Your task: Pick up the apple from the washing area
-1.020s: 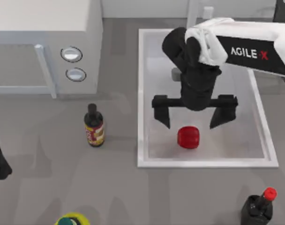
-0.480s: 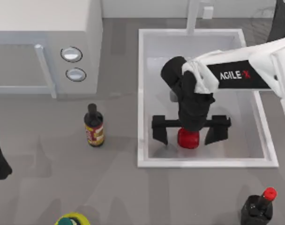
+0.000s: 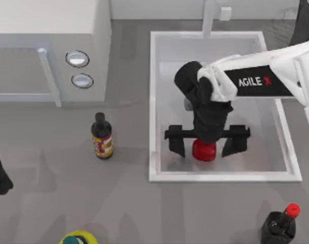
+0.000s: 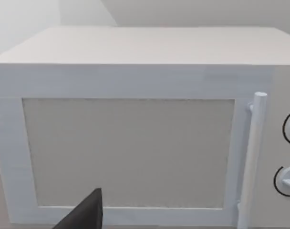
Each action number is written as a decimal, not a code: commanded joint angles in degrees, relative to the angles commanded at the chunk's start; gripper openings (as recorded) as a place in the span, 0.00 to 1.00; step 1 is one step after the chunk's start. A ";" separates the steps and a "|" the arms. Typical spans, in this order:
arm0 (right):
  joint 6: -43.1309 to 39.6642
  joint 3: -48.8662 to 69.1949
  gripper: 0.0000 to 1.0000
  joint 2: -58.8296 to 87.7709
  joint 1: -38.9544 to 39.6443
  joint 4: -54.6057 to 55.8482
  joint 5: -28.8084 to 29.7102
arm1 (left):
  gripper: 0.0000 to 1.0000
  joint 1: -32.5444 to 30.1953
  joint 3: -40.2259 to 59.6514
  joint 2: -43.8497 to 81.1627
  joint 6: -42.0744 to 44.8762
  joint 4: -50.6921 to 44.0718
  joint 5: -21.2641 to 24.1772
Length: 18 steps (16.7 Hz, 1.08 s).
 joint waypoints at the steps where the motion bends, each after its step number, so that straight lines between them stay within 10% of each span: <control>1: 0.00 0.00 0.47 0.00 0.00 0.00 0.00 | 1.00 0.00 0.00 0.00 0.00 0.00 0.00; 7: 0.00 0.00 0.02 0.00 0.00 0.00 0.00 | 1.00 0.00 0.00 0.00 0.00 0.00 0.00; 18: -0.60 1.39 0.00 -3.52 -0.12 -2.63 1.33 | 1.00 0.00 0.00 0.00 0.00 0.00 0.00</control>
